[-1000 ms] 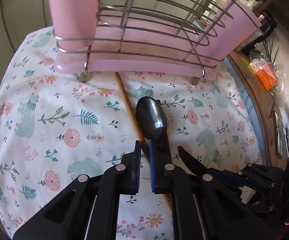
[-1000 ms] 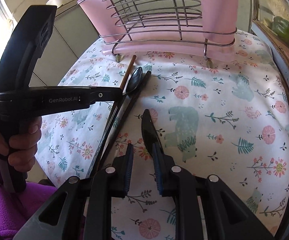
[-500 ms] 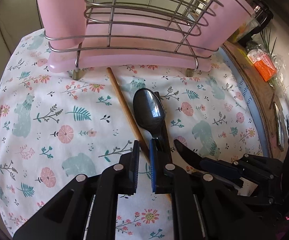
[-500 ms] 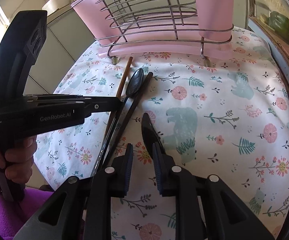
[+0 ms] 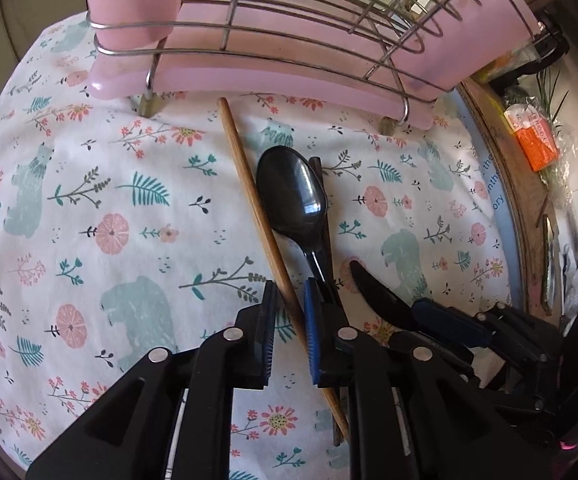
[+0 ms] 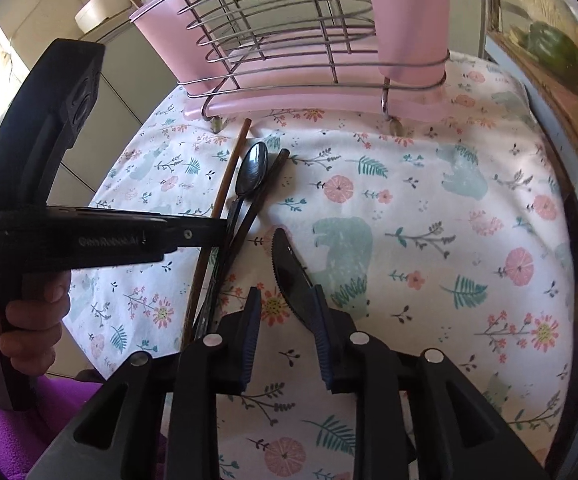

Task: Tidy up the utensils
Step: 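Grasp a wooden chopstick with left tool while right tool grasps the black serrated knife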

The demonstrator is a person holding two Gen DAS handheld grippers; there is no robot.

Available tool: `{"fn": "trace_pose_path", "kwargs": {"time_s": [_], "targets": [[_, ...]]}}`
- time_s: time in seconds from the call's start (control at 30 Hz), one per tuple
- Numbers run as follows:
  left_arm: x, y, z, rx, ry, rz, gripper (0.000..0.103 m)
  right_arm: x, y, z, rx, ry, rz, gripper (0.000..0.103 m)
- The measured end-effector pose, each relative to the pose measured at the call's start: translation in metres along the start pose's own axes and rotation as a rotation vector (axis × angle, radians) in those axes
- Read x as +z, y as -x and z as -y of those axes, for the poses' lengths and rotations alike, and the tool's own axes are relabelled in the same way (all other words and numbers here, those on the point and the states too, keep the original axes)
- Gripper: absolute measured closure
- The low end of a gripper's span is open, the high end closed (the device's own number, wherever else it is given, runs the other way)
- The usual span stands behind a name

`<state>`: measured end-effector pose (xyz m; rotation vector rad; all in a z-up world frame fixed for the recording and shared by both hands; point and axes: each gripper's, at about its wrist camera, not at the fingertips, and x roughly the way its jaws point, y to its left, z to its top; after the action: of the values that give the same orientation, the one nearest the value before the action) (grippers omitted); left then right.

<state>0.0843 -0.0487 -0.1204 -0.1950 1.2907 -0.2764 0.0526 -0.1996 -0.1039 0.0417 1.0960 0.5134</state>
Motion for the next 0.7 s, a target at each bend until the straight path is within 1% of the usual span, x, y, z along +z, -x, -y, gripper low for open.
{"fn": "trace_pose_path", "kwargs": {"time_s": [0.03, 0.1, 0.17, 0.27, 0.33, 0.37, 0.4, 0.43, 0.5, 0.57, 0.7], "targets": [[0.0, 0.0, 0.001, 0.0, -0.006, -0.001, 0.09, 0.0, 0.001, 0.001, 0.004, -0.002, 0.002, 0.072], [0.0, 0.003, -0.003, -0.01, 0.01, -0.001, 0.093, 0.001, -0.001, 0.004, 0.002, -0.005, -0.003, 0.071], [0.0, 0.01, -0.008, -0.003, 0.013, 0.011, 0.097, 0.0, -0.006, 0.006, -0.003, -0.014, -0.02, 0.071], [-0.002, 0.021, -0.017, 0.013, 0.022, 0.034, 0.098, 0.0, -0.013, 0.003, -0.015, -0.012, -0.025, 0.068], [-0.004, 0.027, -0.025, 0.024, 0.044, 0.042, 0.098, 0.0, -0.015, -0.001, -0.028, -0.001, -0.023, 0.069], [-0.006, 0.03, -0.029, 0.031, 0.057, 0.046, 0.098, -0.001, -0.015, -0.002, -0.048, 0.002, -0.02, 0.076], [-0.008, 0.033, -0.033, 0.036, 0.071, 0.048, 0.098, -0.001, -0.015, -0.002, -0.064, 0.002, -0.016, 0.08], [-0.01, 0.036, -0.037, 0.042, 0.083, 0.051, 0.098, -0.001, -0.014, 0.0, -0.072, -0.004, -0.007, 0.091], [-0.016, 0.04, -0.046, 0.073, 0.106, 0.06, 0.098, -0.001, -0.008, 0.006, -0.057, -0.041, 0.016, 0.101], [-0.02, 0.041, -0.054, 0.084, 0.127, 0.057, 0.098, 0.0, -0.001, 0.013, -0.08, -0.077, 0.055, 0.103], [-0.026, 0.039, -0.059, 0.084, 0.141, 0.037, 0.098, 0.004, 0.011, 0.035, -0.074, -0.213, 0.119, 0.103]]}}
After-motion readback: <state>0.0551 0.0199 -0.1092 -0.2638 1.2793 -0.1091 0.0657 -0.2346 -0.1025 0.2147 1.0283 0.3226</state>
